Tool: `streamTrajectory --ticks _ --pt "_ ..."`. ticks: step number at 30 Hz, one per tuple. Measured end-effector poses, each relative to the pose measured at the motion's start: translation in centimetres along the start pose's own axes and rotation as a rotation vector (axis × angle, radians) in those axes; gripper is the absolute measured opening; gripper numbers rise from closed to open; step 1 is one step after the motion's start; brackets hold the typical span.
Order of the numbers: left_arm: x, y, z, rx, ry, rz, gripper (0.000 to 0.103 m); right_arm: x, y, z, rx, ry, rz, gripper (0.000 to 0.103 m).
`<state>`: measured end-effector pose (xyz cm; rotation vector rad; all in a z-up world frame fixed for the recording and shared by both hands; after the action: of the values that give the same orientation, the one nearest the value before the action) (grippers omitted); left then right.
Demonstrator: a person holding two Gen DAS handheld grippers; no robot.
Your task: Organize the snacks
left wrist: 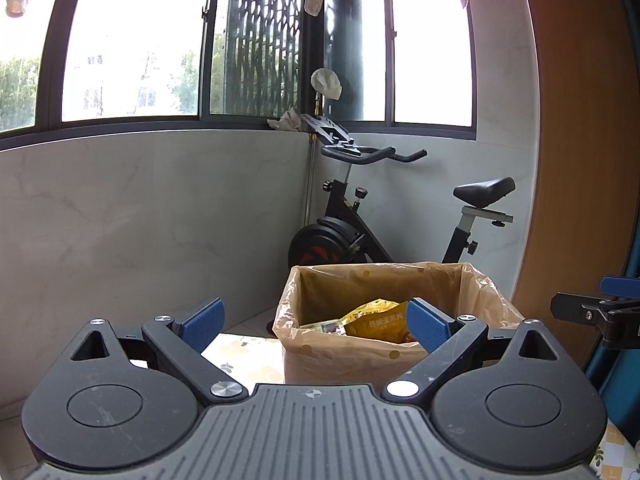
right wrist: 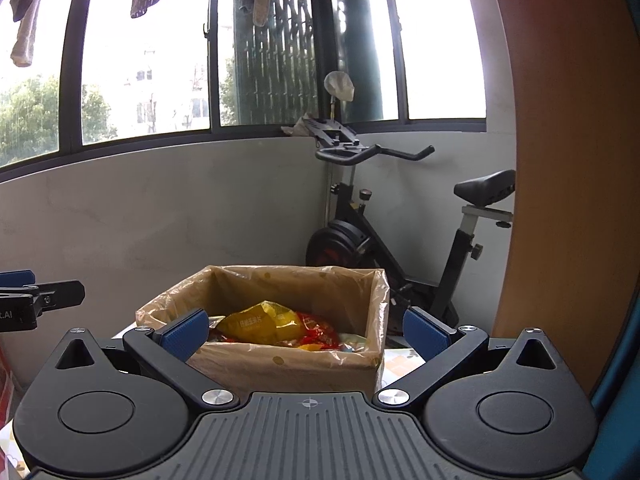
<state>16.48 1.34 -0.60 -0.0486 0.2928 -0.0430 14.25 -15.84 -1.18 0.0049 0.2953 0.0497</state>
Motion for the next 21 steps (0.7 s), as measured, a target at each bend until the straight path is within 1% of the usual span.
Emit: streamTrajectory --ticks 21 --pt "-0.05 0.33 -0.15 -0.002 0.000 -0.009 0.098 -0.22 -0.23 -0.16 0.005 0.004 -0.006 0.103"
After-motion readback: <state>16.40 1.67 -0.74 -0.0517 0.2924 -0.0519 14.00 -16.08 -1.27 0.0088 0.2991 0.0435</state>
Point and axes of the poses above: each gripper's, at about its wrist camera, not at the fingertips, and x roughly the way its jaws point, y to its left, z to its top, the point moved 10 cm from there along x, roughly the way its jaws point, and after that the axes turned 5 degrees about -x, right-handed, at the moved point
